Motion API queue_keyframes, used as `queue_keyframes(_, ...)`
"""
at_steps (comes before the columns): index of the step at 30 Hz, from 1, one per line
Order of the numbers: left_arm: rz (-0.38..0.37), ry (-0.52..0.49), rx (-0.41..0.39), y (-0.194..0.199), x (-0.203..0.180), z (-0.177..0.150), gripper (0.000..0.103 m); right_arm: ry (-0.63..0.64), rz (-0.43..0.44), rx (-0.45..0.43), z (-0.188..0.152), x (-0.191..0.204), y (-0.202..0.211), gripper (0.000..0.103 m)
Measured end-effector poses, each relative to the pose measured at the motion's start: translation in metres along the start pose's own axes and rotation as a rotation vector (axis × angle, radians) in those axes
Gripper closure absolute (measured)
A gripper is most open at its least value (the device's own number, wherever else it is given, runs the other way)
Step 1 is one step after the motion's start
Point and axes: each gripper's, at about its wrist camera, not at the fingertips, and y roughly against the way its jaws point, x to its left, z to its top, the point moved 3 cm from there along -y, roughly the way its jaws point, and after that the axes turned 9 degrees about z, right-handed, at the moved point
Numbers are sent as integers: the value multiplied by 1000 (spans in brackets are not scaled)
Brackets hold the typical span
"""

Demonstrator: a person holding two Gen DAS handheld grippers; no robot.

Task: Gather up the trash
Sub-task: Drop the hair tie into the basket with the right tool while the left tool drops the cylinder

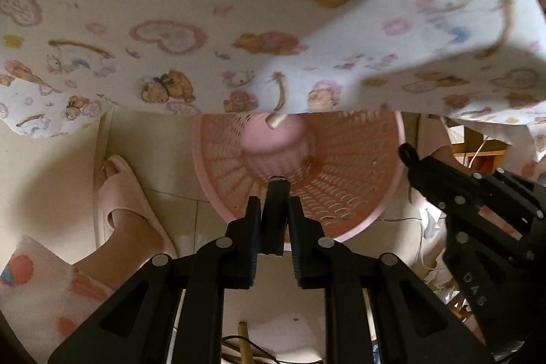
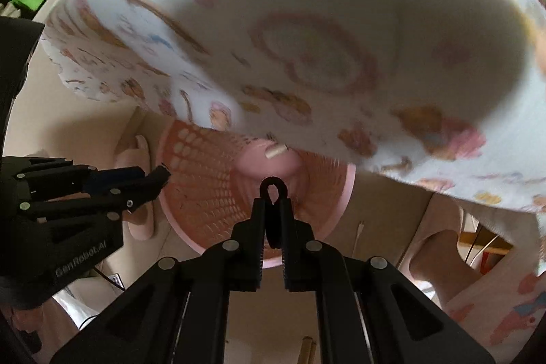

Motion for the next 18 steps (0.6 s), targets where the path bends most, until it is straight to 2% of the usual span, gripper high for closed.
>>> queue_keyframes(2,3,3,6,-3,1,-1,85,-7,1,2,1,-2,-5,95)
queue_keyframes(4,13,17,23,-6,3,-1,74,-15,12,5,1,-4,-5,90)
queue_keyframes(5,18,23,27,-5,6,-1,67,-23,14,8,1,-6,-5,80)
queue_keyframes(6,26,31,27,-5,7,-1,60,-31,16,8,-2,-9,-5,66)
queue_keyframes(8,28,49,22,-1,11,-1,54,-39,17,-10,-3,-10,-3,48)
queue_keyframes(12,20,76,-7,13,17,1,36,-26,-1,-51,0,-8,8,42)
queue_keyframes(15,36,85,-51,27,22,3,31,-26,-17,-84,2,-8,18,34)
queue_keyframes(18,43,89,-98,43,26,5,25,-10,-41,-128,5,-5,32,34)
